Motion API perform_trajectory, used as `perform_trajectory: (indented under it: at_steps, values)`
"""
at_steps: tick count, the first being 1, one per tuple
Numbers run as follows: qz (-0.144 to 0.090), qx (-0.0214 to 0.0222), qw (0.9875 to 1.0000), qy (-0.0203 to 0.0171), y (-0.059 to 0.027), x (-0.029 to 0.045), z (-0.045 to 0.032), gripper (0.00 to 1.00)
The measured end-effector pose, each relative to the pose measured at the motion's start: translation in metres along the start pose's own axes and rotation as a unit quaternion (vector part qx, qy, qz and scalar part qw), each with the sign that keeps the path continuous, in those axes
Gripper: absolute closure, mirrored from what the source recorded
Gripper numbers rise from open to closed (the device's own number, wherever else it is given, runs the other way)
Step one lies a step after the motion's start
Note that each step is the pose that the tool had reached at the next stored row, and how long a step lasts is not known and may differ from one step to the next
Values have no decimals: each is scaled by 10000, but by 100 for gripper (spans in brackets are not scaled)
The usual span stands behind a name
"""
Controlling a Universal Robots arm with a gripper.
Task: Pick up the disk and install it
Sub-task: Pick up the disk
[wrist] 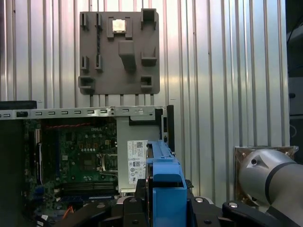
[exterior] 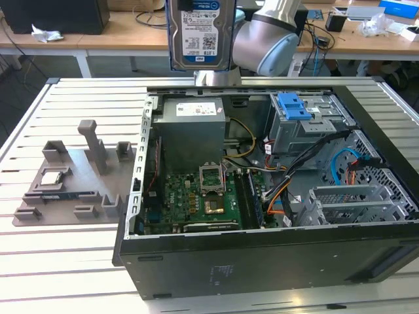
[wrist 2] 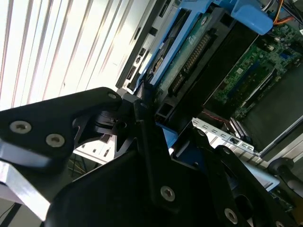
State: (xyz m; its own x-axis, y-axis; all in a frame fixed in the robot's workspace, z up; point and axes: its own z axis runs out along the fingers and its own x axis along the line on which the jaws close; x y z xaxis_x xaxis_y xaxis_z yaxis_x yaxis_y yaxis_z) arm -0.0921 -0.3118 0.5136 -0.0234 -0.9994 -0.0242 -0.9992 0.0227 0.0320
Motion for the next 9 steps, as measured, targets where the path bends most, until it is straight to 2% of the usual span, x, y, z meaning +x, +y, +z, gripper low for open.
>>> perform_trajectory:
  at_steps: [9]
  values:
    - [0,0,10000,0,-90,28,-3,63]
